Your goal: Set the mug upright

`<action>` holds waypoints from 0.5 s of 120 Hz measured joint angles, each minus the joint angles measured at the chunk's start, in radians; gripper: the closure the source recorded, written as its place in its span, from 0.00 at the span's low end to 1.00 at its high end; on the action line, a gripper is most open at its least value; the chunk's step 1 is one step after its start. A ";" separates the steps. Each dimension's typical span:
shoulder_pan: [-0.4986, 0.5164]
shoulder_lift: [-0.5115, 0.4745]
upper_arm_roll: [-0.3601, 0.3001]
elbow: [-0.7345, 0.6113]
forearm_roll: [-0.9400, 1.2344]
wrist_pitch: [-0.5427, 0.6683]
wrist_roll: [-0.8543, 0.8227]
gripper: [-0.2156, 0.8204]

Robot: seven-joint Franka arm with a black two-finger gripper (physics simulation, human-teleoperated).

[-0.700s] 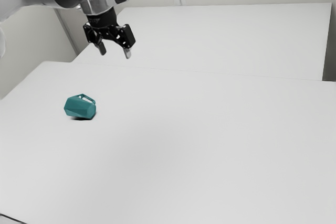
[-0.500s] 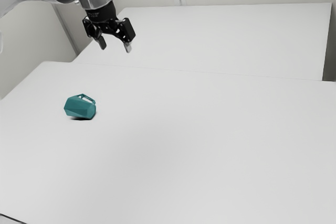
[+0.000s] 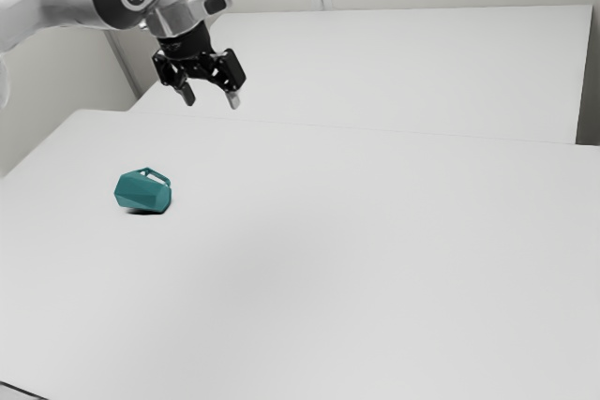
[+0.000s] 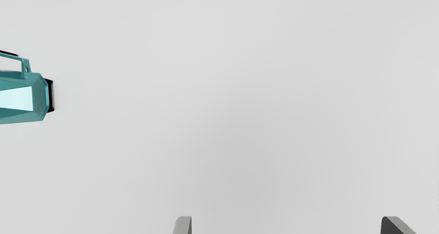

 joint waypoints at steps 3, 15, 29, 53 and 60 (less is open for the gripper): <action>0.005 0.002 0.000 -0.008 -0.009 0.006 0.000 0.21; 0.046 0.030 0.001 -0.021 -0.064 0.030 0.042 0.21; 0.224 0.078 0.002 -0.014 -0.133 0.052 0.142 0.21; 0.411 0.187 0.004 0.034 -0.220 0.073 0.339 0.21; 0.437 0.225 0.003 0.059 -0.236 0.072 0.395 0.21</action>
